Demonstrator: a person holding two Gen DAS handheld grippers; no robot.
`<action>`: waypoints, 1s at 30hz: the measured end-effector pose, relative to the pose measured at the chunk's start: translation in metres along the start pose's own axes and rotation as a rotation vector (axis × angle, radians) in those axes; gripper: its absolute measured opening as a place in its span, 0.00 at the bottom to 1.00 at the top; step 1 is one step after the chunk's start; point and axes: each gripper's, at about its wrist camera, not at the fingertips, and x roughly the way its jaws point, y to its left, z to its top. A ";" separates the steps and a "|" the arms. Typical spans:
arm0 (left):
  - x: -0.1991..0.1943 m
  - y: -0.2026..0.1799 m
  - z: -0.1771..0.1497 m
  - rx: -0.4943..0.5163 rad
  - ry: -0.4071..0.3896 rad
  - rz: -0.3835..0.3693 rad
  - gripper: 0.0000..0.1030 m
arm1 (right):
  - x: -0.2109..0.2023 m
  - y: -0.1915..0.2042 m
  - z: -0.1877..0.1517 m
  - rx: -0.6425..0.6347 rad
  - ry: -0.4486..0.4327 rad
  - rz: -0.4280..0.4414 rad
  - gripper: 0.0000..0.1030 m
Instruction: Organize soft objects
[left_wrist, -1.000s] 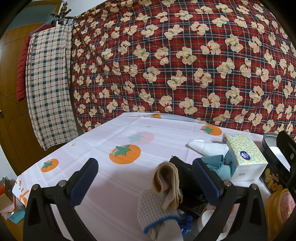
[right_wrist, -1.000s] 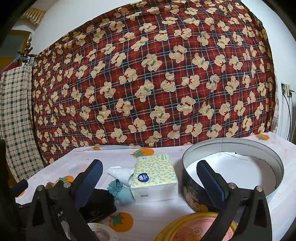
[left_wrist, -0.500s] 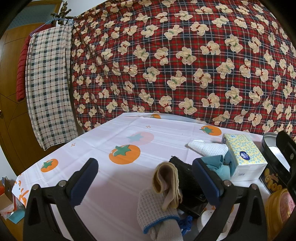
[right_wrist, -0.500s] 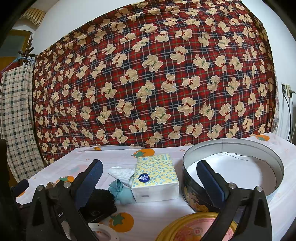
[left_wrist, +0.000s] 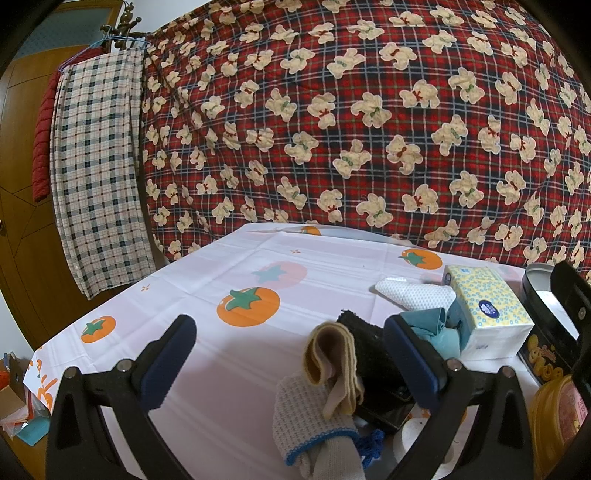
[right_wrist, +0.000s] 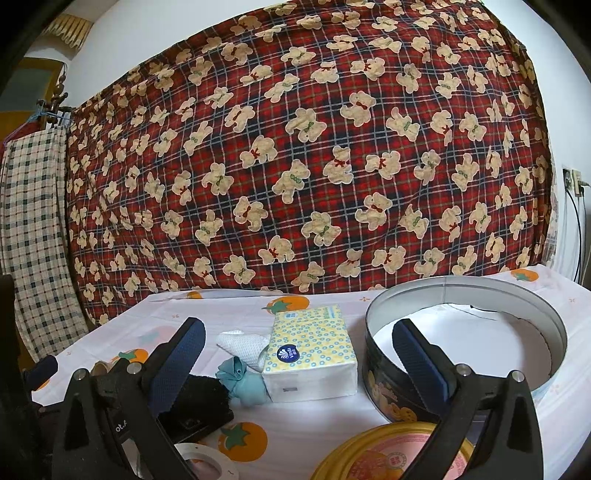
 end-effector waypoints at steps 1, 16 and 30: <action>0.000 0.000 0.000 0.000 0.000 0.000 1.00 | 0.000 -0.001 0.000 0.000 0.002 0.000 1.00; 0.001 0.006 -0.003 -0.024 0.006 -0.001 1.00 | 0.005 0.007 -0.008 -0.020 0.028 0.032 1.00; -0.014 0.069 -0.030 -0.022 0.131 0.045 0.99 | 0.007 0.036 -0.026 -0.188 0.218 0.272 0.98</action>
